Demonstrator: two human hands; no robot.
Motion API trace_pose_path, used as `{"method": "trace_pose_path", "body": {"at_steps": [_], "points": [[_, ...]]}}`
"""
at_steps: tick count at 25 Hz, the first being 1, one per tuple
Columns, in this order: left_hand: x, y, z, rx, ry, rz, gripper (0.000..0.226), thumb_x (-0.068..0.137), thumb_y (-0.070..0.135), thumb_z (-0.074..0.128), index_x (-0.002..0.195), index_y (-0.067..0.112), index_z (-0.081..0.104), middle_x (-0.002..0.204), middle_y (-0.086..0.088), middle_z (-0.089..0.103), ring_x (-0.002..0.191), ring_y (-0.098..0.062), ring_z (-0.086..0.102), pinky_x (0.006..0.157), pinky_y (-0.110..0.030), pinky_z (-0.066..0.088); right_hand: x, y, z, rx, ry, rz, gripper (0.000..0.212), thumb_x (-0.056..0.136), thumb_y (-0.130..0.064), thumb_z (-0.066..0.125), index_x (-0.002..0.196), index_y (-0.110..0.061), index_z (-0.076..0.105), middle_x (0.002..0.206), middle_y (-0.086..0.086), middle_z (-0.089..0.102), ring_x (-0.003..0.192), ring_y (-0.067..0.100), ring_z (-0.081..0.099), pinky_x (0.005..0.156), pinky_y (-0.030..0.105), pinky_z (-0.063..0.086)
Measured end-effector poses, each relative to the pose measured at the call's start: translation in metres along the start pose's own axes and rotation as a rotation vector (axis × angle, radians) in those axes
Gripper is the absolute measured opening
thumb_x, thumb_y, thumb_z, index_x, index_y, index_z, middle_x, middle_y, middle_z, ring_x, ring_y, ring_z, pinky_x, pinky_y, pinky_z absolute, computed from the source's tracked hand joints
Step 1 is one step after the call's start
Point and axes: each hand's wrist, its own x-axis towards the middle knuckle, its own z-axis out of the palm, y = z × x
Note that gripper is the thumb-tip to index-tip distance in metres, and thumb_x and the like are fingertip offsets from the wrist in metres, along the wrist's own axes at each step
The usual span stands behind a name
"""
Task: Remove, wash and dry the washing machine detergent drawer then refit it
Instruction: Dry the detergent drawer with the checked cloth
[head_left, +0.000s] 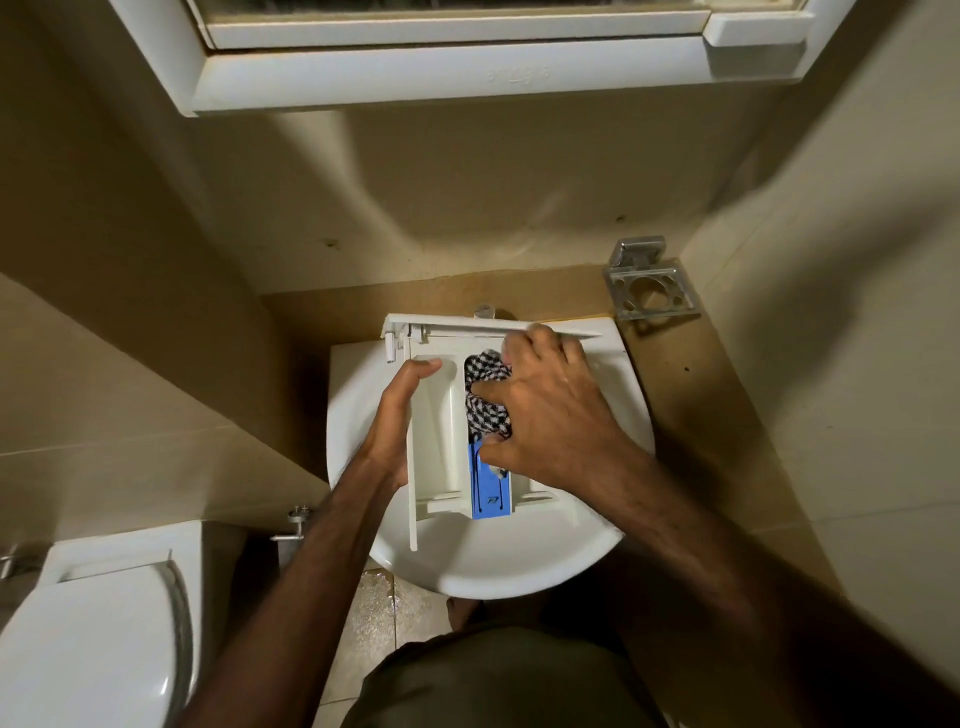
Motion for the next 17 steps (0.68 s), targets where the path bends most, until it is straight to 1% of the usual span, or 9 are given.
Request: {"method": "trace_pose_path", "body": {"at_steps": [2,4,6,7,9,11,14,16,17], "points": [[0.0,0.002,0.0,0.013,0.0,-0.002,0.028,0.092,0.048,0.058,0.091,0.033,0.081,0.085,-0.002,0.079,0.073,-0.017,0.077,0.057,-0.025,0.059,-0.002,0.004,-0.005,-0.022,0.031,-0.06,0.058,0.079,-0.051,0.057,0.132,-0.03,0.066,0.128,0.004,0.055,0.125,0.026,0.044,0.102,0.046,0.037],[0.0,0.003,0.001,0.009,-0.03,-0.004,0.03,0.096,0.045,0.054,0.083,0.037,0.081,0.081,0.005,0.079,0.07,-0.008,0.077,0.054,-0.018,0.057,-0.002,0.011,-0.007,0.045,0.002,-0.068,0.056,0.086,-0.043,0.056,0.139,-0.023,0.058,0.129,0.002,0.058,0.118,0.022,0.052,0.097,0.042,0.045],[0.0,0.002,0.001,0.021,-0.026,-0.002,0.035,0.099,0.042,0.051,0.08,0.041,0.08,0.079,0.012,0.079,0.069,0.0,0.075,0.051,-0.012,0.054,0.0,0.011,-0.006,0.085,0.019,-0.044,0.043,0.094,-0.039,0.057,0.134,-0.022,0.06,0.128,-0.002,0.062,0.112,0.02,0.061,0.089,0.037,0.05],[0.0,0.001,0.001,0.036,-0.038,-0.008,0.034,0.098,0.041,0.051,0.082,0.041,0.081,0.08,0.01,0.08,0.069,-0.001,0.075,0.051,-0.013,0.054,0.001,0.007,-0.003,0.077,0.035,-0.029,0.034,0.097,-0.038,0.059,0.127,-0.023,0.065,0.126,-0.002,0.062,0.109,0.019,0.063,0.085,0.035,0.05],[0.0,-0.002,0.004,0.03,-0.054,-0.028,0.031,0.096,0.041,0.053,0.085,0.035,0.082,0.083,0.003,0.08,0.07,-0.009,0.076,0.055,-0.018,0.057,0.004,-0.006,0.002,0.036,0.049,0.051,0.019,0.096,-0.032,0.067,0.111,-0.022,0.073,0.127,0.0,0.062,0.102,0.019,0.066,0.079,0.035,0.053],[0.002,-0.002,0.007,0.005,-0.034,-0.025,0.032,0.093,0.039,0.054,0.083,0.03,0.082,0.08,-0.001,0.078,0.069,-0.014,0.075,0.055,-0.022,0.057,0.008,-0.018,0.007,0.048,0.054,0.192,0.015,0.094,-0.023,0.071,0.107,-0.018,0.074,0.132,0.006,0.059,0.096,0.022,0.069,0.073,0.036,0.055],[0.003,-0.001,0.009,-0.006,-0.055,-0.035,0.032,0.091,0.04,0.054,0.082,0.027,0.082,0.077,-0.003,0.076,0.066,-0.016,0.073,0.055,-0.023,0.057,0.015,-0.031,0.012,0.126,0.107,0.344,0.018,0.098,-0.015,0.061,0.114,-0.012,0.065,0.127,0.009,0.06,0.091,0.026,0.072,0.069,0.035,0.054],[0.004,0.0,0.007,-0.012,-0.03,-0.03,0.031,0.09,0.041,0.055,0.085,0.027,0.082,0.079,-0.004,0.076,0.067,-0.018,0.074,0.056,-0.024,0.057,0.021,-0.035,0.014,0.171,0.164,0.395,0.026,0.102,-0.019,0.056,0.128,-0.012,0.054,0.121,0.007,0.062,0.095,0.026,0.072,0.072,0.035,0.055],[0.004,0.0,0.006,-0.014,-0.016,-0.035,0.031,0.089,0.043,0.057,0.088,0.026,0.082,0.082,-0.006,0.076,0.069,-0.02,0.074,0.057,-0.026,0.058,0.02,-0.035,0.014,0.186,0.175,0.389,0.029,0.104,-0.023,0.055,0.131,-0.014,0.049,0.119,0.005,0.062,0.099,0.025,0.07,0.074,0.035,0.056]]}}
